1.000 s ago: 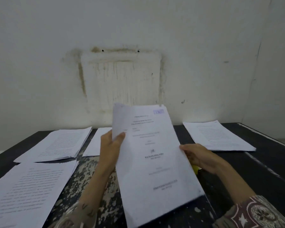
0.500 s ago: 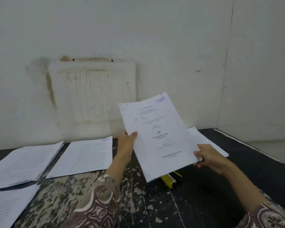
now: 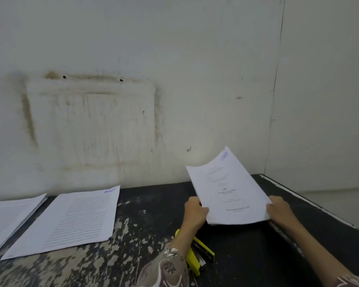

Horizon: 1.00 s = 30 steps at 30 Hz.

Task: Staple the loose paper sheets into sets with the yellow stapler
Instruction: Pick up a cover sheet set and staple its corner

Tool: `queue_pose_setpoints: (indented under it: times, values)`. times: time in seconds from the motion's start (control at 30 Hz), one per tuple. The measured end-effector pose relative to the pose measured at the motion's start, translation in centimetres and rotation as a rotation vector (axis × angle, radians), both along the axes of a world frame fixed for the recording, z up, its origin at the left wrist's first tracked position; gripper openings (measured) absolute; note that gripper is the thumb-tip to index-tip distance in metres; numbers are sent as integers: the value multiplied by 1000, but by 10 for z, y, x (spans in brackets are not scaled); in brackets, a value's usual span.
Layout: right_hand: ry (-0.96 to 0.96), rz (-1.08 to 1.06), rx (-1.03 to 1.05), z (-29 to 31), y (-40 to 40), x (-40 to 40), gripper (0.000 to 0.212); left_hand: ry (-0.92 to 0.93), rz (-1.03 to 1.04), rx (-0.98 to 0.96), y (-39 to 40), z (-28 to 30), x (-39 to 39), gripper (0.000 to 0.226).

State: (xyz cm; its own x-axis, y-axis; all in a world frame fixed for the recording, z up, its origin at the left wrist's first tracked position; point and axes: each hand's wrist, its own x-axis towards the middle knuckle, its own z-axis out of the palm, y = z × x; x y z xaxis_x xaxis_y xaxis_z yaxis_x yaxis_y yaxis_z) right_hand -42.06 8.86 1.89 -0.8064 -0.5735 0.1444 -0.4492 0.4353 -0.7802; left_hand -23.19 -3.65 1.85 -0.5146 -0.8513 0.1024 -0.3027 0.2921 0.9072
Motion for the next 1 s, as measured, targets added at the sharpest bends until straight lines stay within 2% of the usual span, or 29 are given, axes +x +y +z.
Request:
queue_pose_setpoints:
  times: [0.07, 0.17, 0.27, 0.47, 0.53, 0.8, 1.0]
  values:
    - [78, -26, 79, -7, -4, -4, 18, -57, -22, -24, -1, -2, -8, 28]
    - [151, -81, 166, -15, -9, -8, 19, -133, -37, -68, -8, -12, -17, 7]
    - [248, -136, 215, -23, -9, -13, 28, -173, -12, -93, -14, -19, -21, 18]
    - [338, -198, 321, -23, -10, -11, 14, -230, -16, -143, -19, -20, -19, 14]
    - [373, -230, 367, -22, -11, -9, 21, -215, -10, -155, -18, -21, -17, 16]
    - [355, -151, 115, -1, -29, 32, 16, -56, 51, -263, -23, -1, 24, 14]
    - [293, 70, -89, 26, -62, 97, 13, -109, 126, -355, -46, 6, 105, 21]
